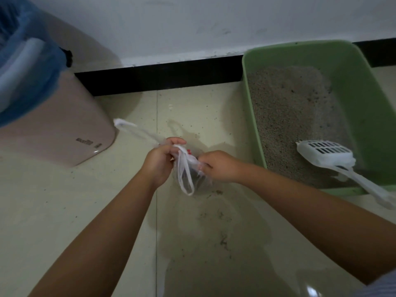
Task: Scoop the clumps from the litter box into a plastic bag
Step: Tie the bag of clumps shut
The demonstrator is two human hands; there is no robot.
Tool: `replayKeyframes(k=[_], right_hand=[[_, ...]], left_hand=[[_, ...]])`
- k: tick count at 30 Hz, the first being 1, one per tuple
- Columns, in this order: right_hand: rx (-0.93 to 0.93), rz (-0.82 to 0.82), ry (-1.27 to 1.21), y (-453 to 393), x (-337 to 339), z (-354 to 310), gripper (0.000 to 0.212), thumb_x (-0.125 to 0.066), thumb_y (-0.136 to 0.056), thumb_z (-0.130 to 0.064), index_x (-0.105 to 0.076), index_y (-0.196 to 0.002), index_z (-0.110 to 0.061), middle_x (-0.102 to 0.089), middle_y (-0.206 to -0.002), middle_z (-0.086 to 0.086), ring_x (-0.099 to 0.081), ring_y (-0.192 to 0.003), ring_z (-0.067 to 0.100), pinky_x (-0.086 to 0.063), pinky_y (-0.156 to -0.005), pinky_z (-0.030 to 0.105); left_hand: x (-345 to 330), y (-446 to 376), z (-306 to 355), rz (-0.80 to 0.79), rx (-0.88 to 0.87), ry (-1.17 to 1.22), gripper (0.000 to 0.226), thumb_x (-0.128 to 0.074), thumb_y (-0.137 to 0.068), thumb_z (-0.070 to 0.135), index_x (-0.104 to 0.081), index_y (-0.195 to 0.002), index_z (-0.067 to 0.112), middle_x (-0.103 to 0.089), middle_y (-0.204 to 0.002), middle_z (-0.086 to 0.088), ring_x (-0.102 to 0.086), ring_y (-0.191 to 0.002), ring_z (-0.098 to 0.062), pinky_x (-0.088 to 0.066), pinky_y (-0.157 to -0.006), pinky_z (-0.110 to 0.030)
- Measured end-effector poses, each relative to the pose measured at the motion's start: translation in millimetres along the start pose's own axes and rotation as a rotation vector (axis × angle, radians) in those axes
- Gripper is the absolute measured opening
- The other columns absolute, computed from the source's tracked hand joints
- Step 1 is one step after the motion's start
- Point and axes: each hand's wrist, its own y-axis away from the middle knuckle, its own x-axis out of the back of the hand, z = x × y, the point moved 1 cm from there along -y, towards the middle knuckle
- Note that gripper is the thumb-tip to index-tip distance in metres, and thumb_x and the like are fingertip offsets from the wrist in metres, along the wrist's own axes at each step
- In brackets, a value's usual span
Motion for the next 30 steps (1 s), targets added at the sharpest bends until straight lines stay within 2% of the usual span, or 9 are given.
replayKeyframes(k=[3, 7, 11, 15, 20, 22, 24, 28, 30], right_hand=[[-0.02, -0.002, 0.01, 4, 4, 1, 0.025, -0.038, -0.097, -0.012, -0.045, -0.074, -0.013, -0.036, -0.064, 0.0, -0.041, -0.079, 0.016, -0.026, -0.054, 0.026], [-0.013, -0.007, 0.004, 3, 1, 1, 0.024, -0.035, -0.099, -0.015, -0.056, -0.087, -0.011, -0.042, -0.071, 0.002, -0.041, -0.081, 0.014, -0.024, -0.063, 0.024], [0.004, 0.0, 0.02, -1, 1, -6, 0.039, -0.035, -0.099, -0.014, -0.04, -0.061, -0.022, -0.044, -0.07, 0.004, -0.04, -0.082, 0.015, -0.025, -0.063, 0.025], [-0.004, -0.031, -0.013, 4, -3, 3, 0.034, -0.034, -0.099, -0.018, -0.052, -0.071, -0.016, -0.059, -0.088, 0.013, -0.048, -0.082, 0.019, -0.028, -0.064, 0.023], [-0.001, -0.015, -0.059, 13, -8, 10, 0.065, -0.017, -0.076, -0.041, -0.062, -0.097, 0.002, -0.061, -0.098, 0.021, -0.054, -0.088, 0.026, -0.027, -0.069, 0.021], [0.013, -0.039, -0.041, 13, -10, 16, 0.049, -0.026, -0.088, -0.042, -0.06, -0.077, -0.009, -0.059, -0.078, 0.012, -0.052, -0.081, 0.026, -0.025, -0.063, 0.024], [-0.024, -0.076, -0.068, 15, -8, 18, 0.042, -0.039, -0.098, -0.033, -0.04, -0.058, -0.022, -0.041, -0.058, -0.002, -0.044, -0.067, 0.019, -0.025, -0.055, 0.026], [-0.174, 0.183, -0.321, 13, 2, 21, 0.042, -0.038, -0.098, -0.029, -0.044, -0.057, -0.02, -0.046, -0.061, -0.002, -0.047, -0.066, 0.017, -0.033, -0.058, 0.022], [-0.188, 0.305, -0.296, 7, 7, 19, 0.028, -0.042, -0.097, -0.021, -0.054, -0.073, -0.014, -0.052, -0.069, 0.001, -0.049, -0.076, 0.018, -0.035, -0.058, 0.024]], left_hand=[[-3, 2, 1, 0.035, -0.046, -0.202, 0.029, -0.04, -0.089, -0.01, -0.057, -0.078, 0.01, -0.065, -0.066, -0.001, -0.065, -0.059, -0.009, -0.05, -0.056, -0.013], [-2, 0, -6, 0.27, -0.288, -0.695, 0.018, -0.051, -0.088, -0.004, -0.066, -0.098, -0.002, -0.063, -0.096, -0.013, -0.059, -0.088, -0.023, -0.042, -0.069, -0.013], [-8, -4, -5, 0.375, -0.161, -0.6, 0.019, -0.045, -0.092, -0.002, -0.063, -0.09, 0.005, -0.065, -0.098, -0.019, -0.059, -0.083, -0.025, -0.048, -0.066, -0.013], [-2, -6, -2, 0.092, 0.101, 0.006, 0.03, -0.034, -0.089, -0.004, -0.056, -0.071, 0.007, -0.061, -0.054, -0.003, -0.047, -0.054, -0.013, -0.033, -0.038, -0.014], [-6, -1, -12, 0.003, 0.188, 0.24, 0.031, -0.034, -0.093, 0.003, -0.061, -0.078, 0.004, -0.059, -0.058, -0.005, -0.045, -0.039, -0.007, -0.03, -0.037, -0.014], [-11, -2, -17, -0.063, 0.169, 0.23, 0.029, -0.036, -0.094, 0.0, -0.062, -0.084, 0.005, -0.066, -0.064, -0.007, -0.055, -0.052, -0.012, -0.037, -0.053, -0.019], [-11, -3, -22, -0.072, 0.105, 0.113, 0.031, -0.036, -0.094, -0.003, -0.064, -0.086, 0.008, -0.07, -0.063, -0.001, -0.059, -0.065, -0.015, -0.038, -0.061, -0.022], [-15, -2, -30, 0.026, -0.018, -0.176, 0.028, -0.033, -0.098, -0.002, -0.06, -0.102, -0.008, -0.062, -0.082, -0.004, -0.055, -0.072, -0.016, -0.044, -0.051, -0.007], [-13, -5, -35, 0.109, -0.094, -0.211, 0.026, -0.041, -0.095, -0.003, -0.062, -0.08, -0.001, -0.063, -0.071, 0.002, -0.057, -0.074, -0.017, -0.047, -0.056, -0.011]])
